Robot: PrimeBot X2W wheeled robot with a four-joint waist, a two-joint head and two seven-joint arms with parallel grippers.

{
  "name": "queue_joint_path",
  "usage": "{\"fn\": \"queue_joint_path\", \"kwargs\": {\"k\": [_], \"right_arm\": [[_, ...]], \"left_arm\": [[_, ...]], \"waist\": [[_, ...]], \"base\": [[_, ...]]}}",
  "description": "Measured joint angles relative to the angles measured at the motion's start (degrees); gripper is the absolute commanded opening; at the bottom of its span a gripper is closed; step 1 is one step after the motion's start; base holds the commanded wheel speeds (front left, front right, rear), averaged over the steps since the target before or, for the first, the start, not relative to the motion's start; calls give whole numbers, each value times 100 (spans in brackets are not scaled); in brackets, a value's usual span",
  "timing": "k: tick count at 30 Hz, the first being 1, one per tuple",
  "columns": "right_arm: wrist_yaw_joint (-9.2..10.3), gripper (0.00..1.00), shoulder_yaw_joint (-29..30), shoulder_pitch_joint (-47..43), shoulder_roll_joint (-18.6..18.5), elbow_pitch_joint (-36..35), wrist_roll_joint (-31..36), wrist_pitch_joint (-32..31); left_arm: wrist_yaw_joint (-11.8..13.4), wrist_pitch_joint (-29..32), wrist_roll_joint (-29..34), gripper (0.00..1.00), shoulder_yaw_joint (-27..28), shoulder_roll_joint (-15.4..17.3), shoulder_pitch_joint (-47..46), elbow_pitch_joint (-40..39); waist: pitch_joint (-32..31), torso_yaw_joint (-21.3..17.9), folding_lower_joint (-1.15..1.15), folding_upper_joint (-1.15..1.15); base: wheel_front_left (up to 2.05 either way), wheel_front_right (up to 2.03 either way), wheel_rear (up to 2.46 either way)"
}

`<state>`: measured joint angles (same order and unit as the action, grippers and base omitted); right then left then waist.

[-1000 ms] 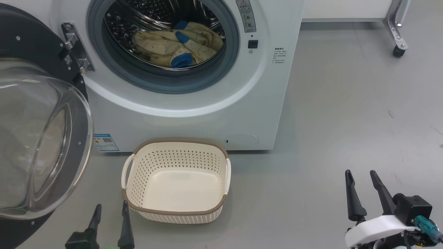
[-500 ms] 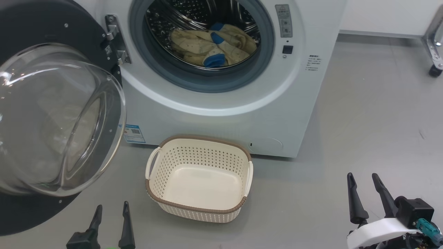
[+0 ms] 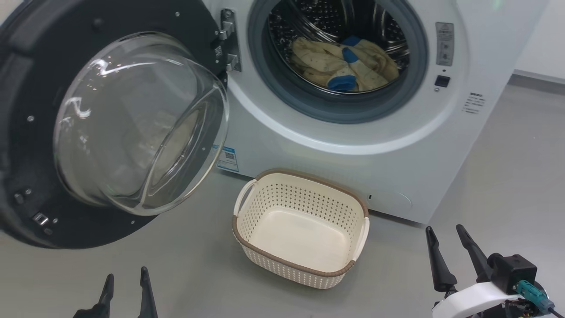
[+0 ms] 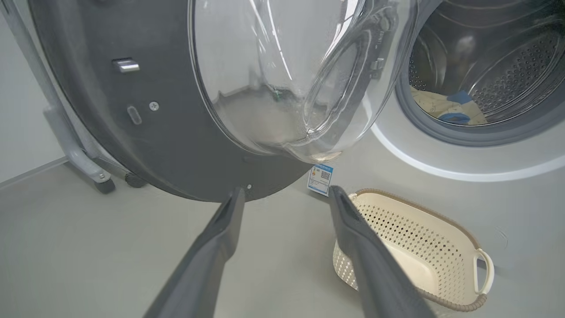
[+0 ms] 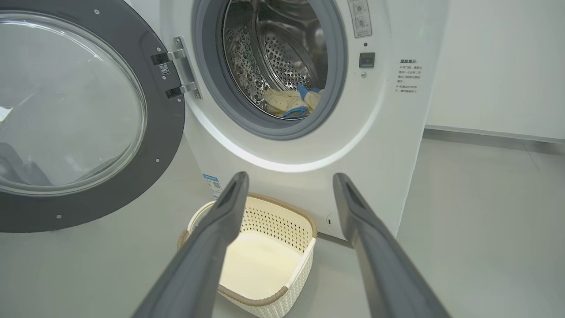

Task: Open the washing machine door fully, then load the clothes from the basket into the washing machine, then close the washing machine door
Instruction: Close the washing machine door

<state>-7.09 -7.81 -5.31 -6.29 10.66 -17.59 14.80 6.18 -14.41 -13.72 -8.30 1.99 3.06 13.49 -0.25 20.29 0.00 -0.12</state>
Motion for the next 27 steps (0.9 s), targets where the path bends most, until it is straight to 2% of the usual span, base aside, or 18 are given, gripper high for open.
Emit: {"fn": "queue_joint_path", "kwargs": {"k": [8, 13, 25, 26, 27], "right_arm": [[0, 100, -172, 118, -87, 2, 1, 0], [0, 100, -390, 307, -108, 58, 1, 0], [0, 100, -610, 477, -176, 199, -20, 0], [0, 100, -611, 478, -187, 212, -26, 0], [0, 100, -611, 482, -197, 224, -44, 0]], "left_arm": [[13, 0, -148, 100, 199, 2, 59, -190], [30, 0, -196, 100, 385, 4, 94, -298], [55, 0, -234, 100, 556, 4, 227, -477], [55, 0, -242, 96, 559, 4, 227, -491], [56, 0, -242, 62, 561, 4, 229, -508]], "waist": [[10, 629, 0, 0], [60, 854, 0, 0], [154, 1025, 0, 0], [156, 1027, 0, 0], [158, 1028, 0, 0]], "base": [[0, 0, 0], [0, 0, 0], [0, 0, 0], [0, 0, 0], [0, 0, 0]]}}
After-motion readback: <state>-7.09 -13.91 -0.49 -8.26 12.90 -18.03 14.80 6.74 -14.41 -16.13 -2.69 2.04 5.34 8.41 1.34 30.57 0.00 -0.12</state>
